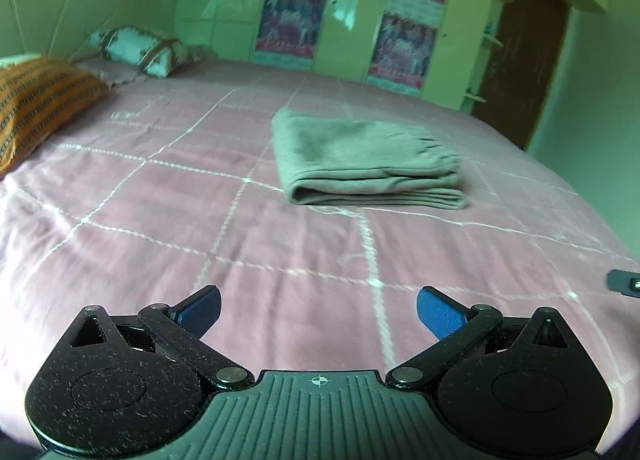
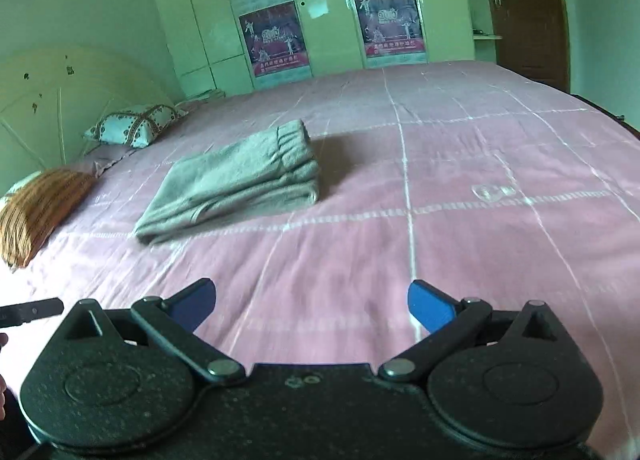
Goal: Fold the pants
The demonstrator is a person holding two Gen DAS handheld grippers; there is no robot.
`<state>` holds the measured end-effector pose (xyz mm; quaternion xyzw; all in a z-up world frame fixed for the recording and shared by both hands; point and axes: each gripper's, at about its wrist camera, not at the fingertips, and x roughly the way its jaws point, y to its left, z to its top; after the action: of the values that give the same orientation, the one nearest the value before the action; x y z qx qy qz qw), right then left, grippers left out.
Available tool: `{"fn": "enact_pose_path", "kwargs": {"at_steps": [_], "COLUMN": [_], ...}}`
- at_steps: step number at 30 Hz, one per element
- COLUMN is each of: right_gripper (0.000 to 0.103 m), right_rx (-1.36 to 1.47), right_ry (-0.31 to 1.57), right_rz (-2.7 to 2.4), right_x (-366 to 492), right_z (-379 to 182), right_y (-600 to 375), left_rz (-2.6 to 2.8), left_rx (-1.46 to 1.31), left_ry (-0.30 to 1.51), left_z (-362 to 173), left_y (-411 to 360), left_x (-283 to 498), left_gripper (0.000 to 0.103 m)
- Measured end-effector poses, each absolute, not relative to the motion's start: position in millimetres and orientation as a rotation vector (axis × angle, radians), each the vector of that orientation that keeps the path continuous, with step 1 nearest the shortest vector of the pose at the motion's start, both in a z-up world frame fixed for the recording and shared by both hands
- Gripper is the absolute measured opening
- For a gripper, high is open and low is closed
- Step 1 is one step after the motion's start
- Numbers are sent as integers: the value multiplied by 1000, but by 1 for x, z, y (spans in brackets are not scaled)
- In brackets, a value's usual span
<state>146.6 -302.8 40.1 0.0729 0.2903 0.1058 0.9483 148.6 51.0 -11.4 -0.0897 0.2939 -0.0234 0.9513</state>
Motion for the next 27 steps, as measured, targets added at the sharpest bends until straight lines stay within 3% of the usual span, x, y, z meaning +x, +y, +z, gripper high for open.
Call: {"fn": "enact_pose_path", "kwargs": {"at_steps": [18,27], "right_gripper": [97,97], "right_rx": [64,96], "right_ry": [420,350], "right_rz": [358,330], "right_x": [45,7], "right_z": [132,156], "right_y": [-277,-286], "left_rz": [-65,-84], "left_rx": [-134,-134], "left_ry": [349,313], "left_z": [94,112], "left_y": [-8,-11], "left_x": [18,-10], "left_gripper": [103,103]}}
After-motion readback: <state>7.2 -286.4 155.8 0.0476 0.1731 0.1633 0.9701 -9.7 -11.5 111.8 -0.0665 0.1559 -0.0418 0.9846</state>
